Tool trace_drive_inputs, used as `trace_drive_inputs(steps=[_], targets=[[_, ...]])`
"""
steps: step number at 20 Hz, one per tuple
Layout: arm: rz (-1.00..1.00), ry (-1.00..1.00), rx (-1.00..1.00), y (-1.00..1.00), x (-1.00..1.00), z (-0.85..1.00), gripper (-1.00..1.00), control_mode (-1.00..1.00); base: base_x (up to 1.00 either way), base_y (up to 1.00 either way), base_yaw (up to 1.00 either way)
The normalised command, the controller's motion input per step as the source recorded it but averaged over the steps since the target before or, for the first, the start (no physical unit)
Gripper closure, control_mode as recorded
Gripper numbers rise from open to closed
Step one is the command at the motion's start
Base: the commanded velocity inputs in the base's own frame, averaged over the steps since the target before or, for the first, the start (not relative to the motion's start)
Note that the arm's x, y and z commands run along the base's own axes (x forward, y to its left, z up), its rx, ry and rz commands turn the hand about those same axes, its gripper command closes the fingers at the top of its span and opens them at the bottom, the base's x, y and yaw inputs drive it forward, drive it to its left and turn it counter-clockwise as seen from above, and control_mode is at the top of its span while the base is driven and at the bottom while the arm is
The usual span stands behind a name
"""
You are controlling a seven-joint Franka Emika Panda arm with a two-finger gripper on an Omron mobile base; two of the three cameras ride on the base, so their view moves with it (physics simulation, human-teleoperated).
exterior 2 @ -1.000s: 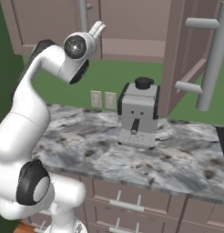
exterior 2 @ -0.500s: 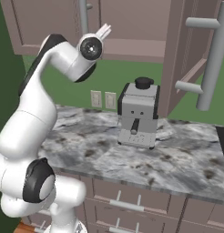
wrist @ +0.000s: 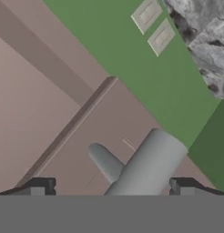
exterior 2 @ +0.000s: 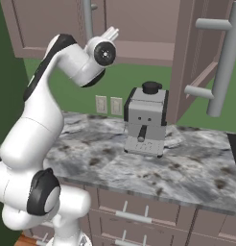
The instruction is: Open the cabinet. Pick the spray and place it next to the sink. Then close the cabinet.
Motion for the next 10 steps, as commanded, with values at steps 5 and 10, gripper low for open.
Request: trace_drive_inputs(steps=[5,10], targets=[[0.00,-0.01,0.00,0.09,-0.07,-0.18,-1.00,-1.00,0.00,0.00,0.00],[0.00,0.00,0.02,0.01,-0.04,-0.05,-1.00,-1.00,0.00,0.00,0.00]])
